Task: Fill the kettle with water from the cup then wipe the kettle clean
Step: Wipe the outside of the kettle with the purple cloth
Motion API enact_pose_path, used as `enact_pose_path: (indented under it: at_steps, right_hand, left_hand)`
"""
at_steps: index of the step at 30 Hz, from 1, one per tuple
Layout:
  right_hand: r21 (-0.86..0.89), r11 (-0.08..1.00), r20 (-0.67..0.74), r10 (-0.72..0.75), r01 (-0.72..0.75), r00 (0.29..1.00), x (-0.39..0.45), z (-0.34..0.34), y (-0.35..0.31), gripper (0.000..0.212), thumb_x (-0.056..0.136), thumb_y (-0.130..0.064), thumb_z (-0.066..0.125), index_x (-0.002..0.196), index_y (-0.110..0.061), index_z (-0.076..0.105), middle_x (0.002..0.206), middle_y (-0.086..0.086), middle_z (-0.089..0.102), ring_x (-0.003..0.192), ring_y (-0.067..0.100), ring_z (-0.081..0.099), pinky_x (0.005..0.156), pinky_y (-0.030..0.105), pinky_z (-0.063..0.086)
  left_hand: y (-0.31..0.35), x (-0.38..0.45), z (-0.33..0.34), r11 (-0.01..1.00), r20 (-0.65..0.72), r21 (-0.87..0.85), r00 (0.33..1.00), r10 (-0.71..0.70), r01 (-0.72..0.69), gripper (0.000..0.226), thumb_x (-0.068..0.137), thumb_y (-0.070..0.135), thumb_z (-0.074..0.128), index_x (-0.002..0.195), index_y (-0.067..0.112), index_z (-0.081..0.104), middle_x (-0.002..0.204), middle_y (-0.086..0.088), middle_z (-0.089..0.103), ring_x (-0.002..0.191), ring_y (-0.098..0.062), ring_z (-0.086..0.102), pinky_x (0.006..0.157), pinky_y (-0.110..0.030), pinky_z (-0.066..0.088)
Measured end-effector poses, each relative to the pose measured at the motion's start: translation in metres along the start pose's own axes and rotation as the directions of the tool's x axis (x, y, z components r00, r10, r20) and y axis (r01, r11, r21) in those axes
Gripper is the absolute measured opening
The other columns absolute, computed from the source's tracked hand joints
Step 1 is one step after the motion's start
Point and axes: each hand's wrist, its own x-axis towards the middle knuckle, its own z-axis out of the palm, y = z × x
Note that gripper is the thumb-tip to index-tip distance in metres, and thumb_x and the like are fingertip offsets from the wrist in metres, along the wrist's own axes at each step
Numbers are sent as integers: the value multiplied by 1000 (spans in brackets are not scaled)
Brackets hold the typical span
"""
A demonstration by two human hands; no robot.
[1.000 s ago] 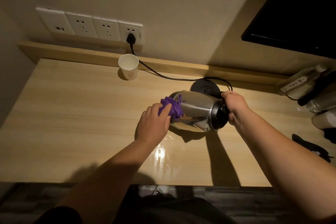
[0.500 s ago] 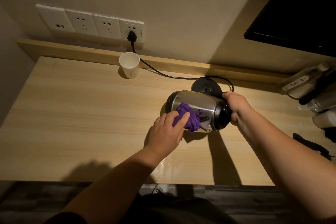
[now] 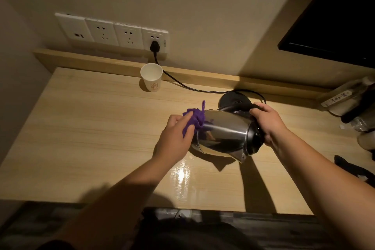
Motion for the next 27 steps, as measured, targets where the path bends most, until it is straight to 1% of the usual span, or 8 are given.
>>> enact_pose_path:
  at_steps: [2,4,8,13,17,19,21,27]
  right_hand:
    - [-72,996,40,-47,50,998,-3,-2,1,39,95,-15,56,132,-28,56,114,13,65,93,33,68,67,38,56]
    - [-126,986,86,-102,112,991,-7,-5,1,40,95,-13,56,132,-30,55,112,13,65,92,33,69,71,43,59]
    - [-198,951,181,-200,235,963,-13,-9,2,45,96,-10,57,135,-33,52,113,7,64,92,27,70,70,38,59]
    - [-252,900,252,-293,355,922,-17,-7,-2,47,97,-7,56,137,-31,51,115,-4,59,96,18,68,77,34,60]
    - [-277,875,273,-325,398,905,-16,-4,-3,48,97,-7,55,138,-31,51,120,-3,58,100,16,66,80,34,59]
    - [-267,876,259,-335,401,906,-15,-4,-2,47,98,-7,55,138,-30,51,118,-6,57,99,15,66,78,30,59]
    - [-240,890,239,-333,388,912,-14,-4,1,45,98,-8,55,136,-31,52,116,-8,58,98,16,67,79,31,59]
    - [-147,946,144,-268,288,953,-6,-6,9,43,98,-10,56,134,-32,55,119,3,63,97,22,70,86,43,59]
  left_hand:
    - [10,16,-8,993,25,-106,998,-57,60,42,99,37,45,141,37,43,120,11,45,94,-1,53,77,-17,46]
    - [15,35,-15,989,47,-115,995,-84,88,40,100,35,45,140,34,45,120,9,48,96,-3,53,75,-15,39]
    - [16,67,-23,996,123,-29,989,-86,90,35,99,33,48,134,30,49,119,5,59,100,-11,56,78,-26,43]
    - [18,90,-20,982,379,190,920,-94,23,30,97,34,52,125,27,55,108,4,63,94,-15,57,77,-32,47]
    - [14,92,-7,985,478,173,872,-106,25,20,97,34,50,96,21,65,88,-2,67,84,-22,61,78,-39,49]
    - [12,89,-3,988,474,152,874,-107,38,24,98,34,48,89,19,65,83,-5,67,81,-23,61,76,-38,48]
    - [10,85,1,987,447,162,890,-94,23,24,99,35,46,90,21,64,83,-2,66,81,-21,61,75,-37,48]
    - [0,58,13,998,224,-4,972,-64,66,24,100,37,42,108,25,62,95,3,60,86,-12,57,75,-29,48]
